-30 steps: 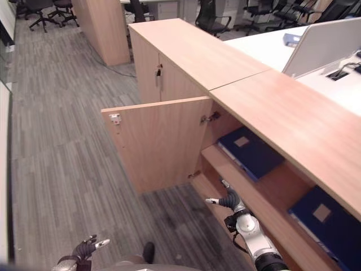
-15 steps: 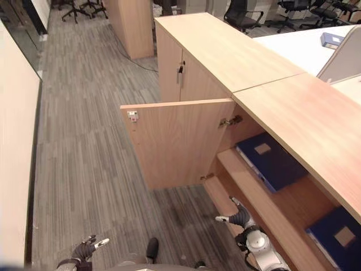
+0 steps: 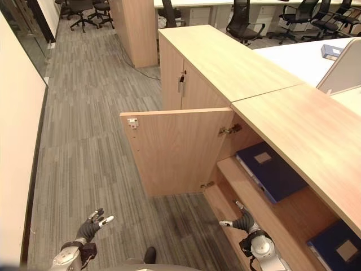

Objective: Put the empty folder in the office cabinet

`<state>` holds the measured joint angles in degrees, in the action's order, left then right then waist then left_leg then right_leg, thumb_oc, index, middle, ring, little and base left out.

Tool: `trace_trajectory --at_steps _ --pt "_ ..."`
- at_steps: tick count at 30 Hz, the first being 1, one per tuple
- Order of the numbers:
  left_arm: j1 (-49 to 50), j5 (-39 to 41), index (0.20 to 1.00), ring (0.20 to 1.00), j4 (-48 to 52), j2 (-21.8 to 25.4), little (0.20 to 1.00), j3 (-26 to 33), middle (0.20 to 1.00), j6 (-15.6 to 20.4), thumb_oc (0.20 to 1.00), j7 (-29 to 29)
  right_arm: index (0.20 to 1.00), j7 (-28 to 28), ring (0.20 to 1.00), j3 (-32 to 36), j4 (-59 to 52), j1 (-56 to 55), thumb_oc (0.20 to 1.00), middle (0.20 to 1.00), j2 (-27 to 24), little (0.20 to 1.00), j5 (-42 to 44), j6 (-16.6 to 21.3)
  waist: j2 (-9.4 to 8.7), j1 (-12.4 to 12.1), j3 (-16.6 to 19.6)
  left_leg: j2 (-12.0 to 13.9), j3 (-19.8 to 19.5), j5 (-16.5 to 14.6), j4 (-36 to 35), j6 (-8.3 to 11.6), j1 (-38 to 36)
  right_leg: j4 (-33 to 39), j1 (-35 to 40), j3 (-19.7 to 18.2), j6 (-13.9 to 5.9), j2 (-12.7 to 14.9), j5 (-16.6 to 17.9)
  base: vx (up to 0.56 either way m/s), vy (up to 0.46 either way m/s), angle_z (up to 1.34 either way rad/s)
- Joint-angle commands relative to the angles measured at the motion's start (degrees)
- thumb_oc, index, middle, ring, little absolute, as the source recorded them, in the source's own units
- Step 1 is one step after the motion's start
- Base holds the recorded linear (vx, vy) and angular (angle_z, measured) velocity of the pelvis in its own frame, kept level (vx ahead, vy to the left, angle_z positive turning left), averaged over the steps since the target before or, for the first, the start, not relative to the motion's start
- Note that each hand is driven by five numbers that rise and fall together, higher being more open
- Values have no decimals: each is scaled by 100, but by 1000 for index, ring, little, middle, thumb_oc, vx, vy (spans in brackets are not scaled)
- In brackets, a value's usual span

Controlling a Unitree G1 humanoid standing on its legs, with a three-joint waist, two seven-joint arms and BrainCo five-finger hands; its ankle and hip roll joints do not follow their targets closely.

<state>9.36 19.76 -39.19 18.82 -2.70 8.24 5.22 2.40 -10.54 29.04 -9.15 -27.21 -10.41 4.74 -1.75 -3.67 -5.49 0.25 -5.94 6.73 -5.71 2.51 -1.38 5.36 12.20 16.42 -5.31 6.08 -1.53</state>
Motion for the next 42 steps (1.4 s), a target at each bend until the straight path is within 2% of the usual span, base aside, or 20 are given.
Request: trace_trajectory --at_steps 1,9,11,12,13,14,15,17,20,23,26,28,29,30,31,32,33,34,37,42 --pt "-440 64 1000 1000 34 180 1000 -87 1000 219 1000 41 1000 53 1000 130 -375 152 1000 1000 -343 1000 -97 216 30 -56 -99 337 -97 -679 203 373 -431 -407 -170 130 -320 211 -83 16 -47 8" --pt "-456 406 1000 1000 464 126 1000 -9 1000 281 1000 -39 1000 -40 1000 21 -368 119 1000 1000 -336 1000 -106 233 85 21 -159 455 -65 -709 395 426 -338 -472 -268 29 -260 154 -135 -6 -52 5" --pt "-571 642 1000 1000 704 125 1000 60 1000 348 1000 -58 1000 -48 1000 -3 -453 183 1000 1000 -406 1000 -28 279 108 30 -397 410 67 -643 1518 674 265 -428 -325 -58 -162 178 -132 -131 -15 -7" --pt "-571 645 1000 1000 709 125 1000 62 1000 344 1000 -57 1000 -51 1000 -2 -456 185 1000 1000 -408 1000 -27 277 116 35 -395 413 59 -674 1586 676 308 -422 -331 -54 -160 170 -126 0 0 0" --pt "-587 830 1000 1000 928 91 1000 175 1000 397 1000 -118 1000 -56 1000 -28 -470 205 1000 1000 -489 1000 -53 272 122 -5 -528 400 131 -346 2333 841 687 -240 -151 -102 -106 154 -125 0 0 0" --pt "-617 889 1000 1000 973 72 1000 206 1000 413 1000 -145 1000 -42 1000 -35 -454 233 1000 1000 -498 1000 -50 257 126 6 -558 500 207 -239 2511 868 855 -156 -76 -100 -115 149 -126 65 52 -9" --pt "-655 935 1000 1000 1028 75 1000 237 1000 431 1000 -190 1000 -35 1000 -43 -446 275 1000 1000 -513 1000 -42 226 144 10 -566 644 343 -178 2439 853 933 -91 -29 -74 -145 150 -140 95 79 -22" --pt "-676 1020 1000 1000 1135 66 1000 293 1000 447 1000 -218 1000 -26 1000 -50 -438 332 1000 1000 -515 1000 -27 195 126 -38 -561 699 477 -264 2169 784 953 -67 -11 -104 -196 183 -148 90 66 -46" --pt "-598 1039 1000 1000 1439 101 1000 384 1000 484 1000 -190 1000 -52 1000 -15 -343 362 1000 1000 -402 1000 -82 187 117 -52 -271 711 561 -503 1012 520 526 -189 -18 -201 -376 272 -197 193 116 -39" --pt "-713 1017 1000 1000 1675 169 1000 308 1000 461 1000 -183 1000 -15 1000 77 -328 398 1000 1000 -312 1000 -57 135 55 0 -156 554 675 -595 915 384 309 -700 -167 -197 -473 495 -173 130 165 2" --pt "-872 1026 1000 1000 1866 251 1000 276 1000 449 1000 -197 1000 12 1000 90 -366 528 1000 1000 -136 1000 27 107 67 -12 -135 467 784 -639 550 181 0 -1596 -606 -273 -710 693 -149 53 172 20" --pt "-970 1026 1000 1000 1950 281 1000 275 1000 458 1000 -241 1000 -20 1000 21 -364 692 1000 1000 -85 1000 -28 64 122 21 -255 470 864 -623 391 48 -195 -2498 -1105 -359 -969 815 415 -32 131 2" --pt "-1053 1013 1000 1000 2000 309 1000 253 1000 457 1000 -280 1000 -24 1000 30 -397 720 1000 1000 -49 1000 -32 48 181 43 -291 554 860 -581 289 47 -273 -2891 -1355 -427 -969 760 620 -14 62 -6" --pt "-1166 996 1000 1000 2013 322 1000 215 1000 464 1000 -309 1000 21 1000 50 -433 731 1000 1000 -6 1000 -7 53 222 63 -303 590 834 -575 202 54 -320 -2911 -1499 -459 -969 756 577 71 23 -7" --pt "-1235 987 1000 1000 1984 317 1000 210 1000 492 1000 -332 1000 36 1000 69 -479 706 1000 1000 35 1000 32 51 188 75 -270 522 787 -641 135 65 -377 -2552 -1479 -403 -969 838 418 154 -10 5" --pt "-1362 975 1000 1000 1772 322 1000 415 1000 570 1000 -440 1000 249 1000 -34 -167 740 1000 1000 -142 1000 -442 -75 104 54 -257 454 854 -733 145 76 -403 -2077 -1325 -224 -932 931 312 142 -25 23" --pt "-1376 973 1000 1000 1751 322 1000 430 1000 582 1000 -437 1000 275 1000 -60 -126 777 1000 1000 -131 1000 -458 -63 108 99 -287 457 824 -748 149 78 -429 -2026 -1250 -180 -936 926 313 87 -56 36" --pt "-1303 897 1000 1000 1956 408 1000 397 1000 538 1000 -356 1000 175 1000 72 -347 686 1000 1000 -18 1000 -312 46 69 132 -285 430 779 -705 180 97 -401 -1883 -1208 -242 -954 940 519 59 -45 40" --pt "-1470 912 1000 1000 1970 424 1000 340 1000 564 1000 -461 1000 -29 1000 -43 -515 509 1000 1000 -23 1000 -33 93 29 190 -102 428 862 -729 146 173 -447 -947 -1006 -268 -850 789 454 108 -48 26" --pt "-1463 859 1000 1000 2000 387 1000 304 1000 594 1000 -436 1000 -111 1000 -6 -543 313 1000 1000 -97 1000 11 143 29 246 79 479 852 -774 71 231 -659 -401 -467 -220 -727 659 395 83 -23 -5"
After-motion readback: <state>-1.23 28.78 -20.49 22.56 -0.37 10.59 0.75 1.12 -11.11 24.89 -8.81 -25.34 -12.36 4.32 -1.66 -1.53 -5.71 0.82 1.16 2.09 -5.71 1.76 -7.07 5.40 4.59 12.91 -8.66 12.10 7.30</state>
